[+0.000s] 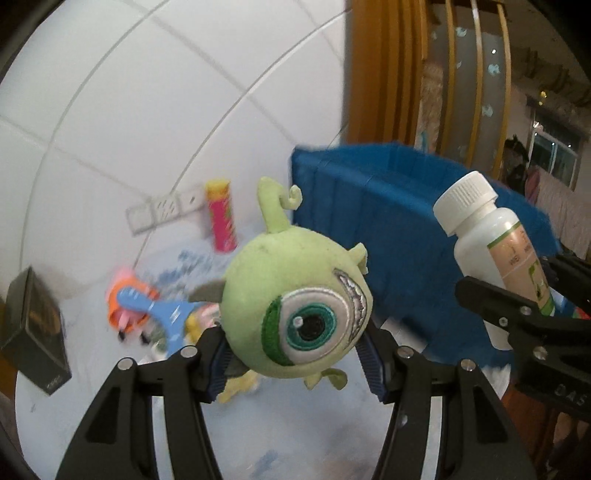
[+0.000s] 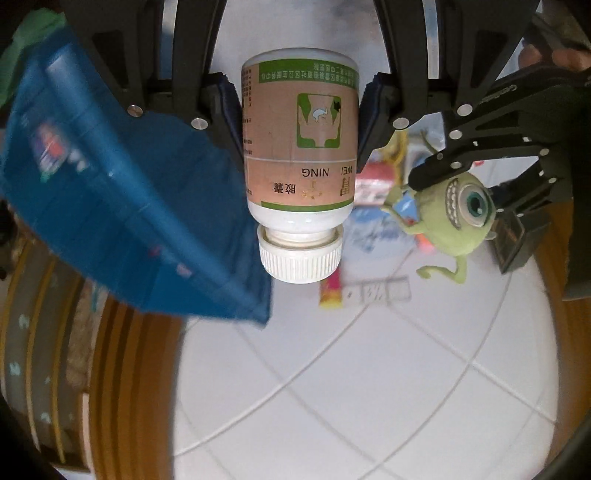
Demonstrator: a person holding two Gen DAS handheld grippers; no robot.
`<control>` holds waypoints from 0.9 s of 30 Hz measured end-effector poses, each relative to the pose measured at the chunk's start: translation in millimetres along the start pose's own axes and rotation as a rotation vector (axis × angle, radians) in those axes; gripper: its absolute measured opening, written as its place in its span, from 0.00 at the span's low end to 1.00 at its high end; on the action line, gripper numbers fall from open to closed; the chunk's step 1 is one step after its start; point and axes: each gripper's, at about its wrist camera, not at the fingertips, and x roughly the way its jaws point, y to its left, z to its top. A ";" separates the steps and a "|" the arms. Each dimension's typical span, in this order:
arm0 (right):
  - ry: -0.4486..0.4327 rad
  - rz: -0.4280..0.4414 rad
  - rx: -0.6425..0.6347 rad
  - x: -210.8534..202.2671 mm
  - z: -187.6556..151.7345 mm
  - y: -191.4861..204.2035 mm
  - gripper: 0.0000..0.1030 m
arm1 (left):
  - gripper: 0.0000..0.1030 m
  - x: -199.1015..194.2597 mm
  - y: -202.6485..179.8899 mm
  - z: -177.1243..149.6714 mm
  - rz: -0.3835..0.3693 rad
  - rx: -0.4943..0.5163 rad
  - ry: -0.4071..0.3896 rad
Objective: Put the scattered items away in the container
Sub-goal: 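Carry both items over the crate and open both tools to drop them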
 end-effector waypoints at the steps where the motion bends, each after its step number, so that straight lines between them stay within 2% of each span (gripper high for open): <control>1: -0.020 -0.002 -0.005 -8.2 4.7 -15.5 0.50 | 0.56 1.2 -15.4 11.6 0.000 -0.007 -0.012; 9: -0.091 -0.079 0.008 -51.5 30.9 -159.5 0.50 | 0.56 22.6 -145.3 96.4 -0.037 0.039 -0.060; 14: -0.079 -0.120 0.059 -51.6 23.6 -235.9 0.50 | 0.56 52.4 -212.3 121.9 -0.067 0.097 -0.028; 18: -0.054 -0.131 0.100 -44.5 13.8 -278.9 0.50 | 0.56 71.6 -244.4 126.6 -0.069 0.122 -0.007; 21: -0.040 -0.132 0.117 -37.2 8.3 -296.7 0.50 | 0.57 81.3 -255.5 127.2 -0.061 0.126 0.005; 23: -0.035 -0.132 0.128 -32.9 5.2 -306.3 0.51 | 0.69 82.2 -256.5 126.3 -0.052 0.115 0.005; 24: -0.042 -0.138 0.136 -33.1 4.0 -311.1 0.53 | 0.75 82.7 -257.0 125.9 -0.047 0.110 0.006; 25: -0.048 -0.146 0.143 -33.5 2.8 -315.5 0.65 | 0.85 83.1 -257.5 125.5 -0.042 0.105 0.006; 26: -0.051 -0.160 0.143 -34.5 1.8 -318.6 0.85 | 0.90 83.6 -258.1 125.0 -0.037 0.100 0.007; 27: -0.054 -0.172 0.144 -35.3 1.0 -321.3 0.92 | 0.93 84.0 -258.6 124.6 -0.032 0.094 0.007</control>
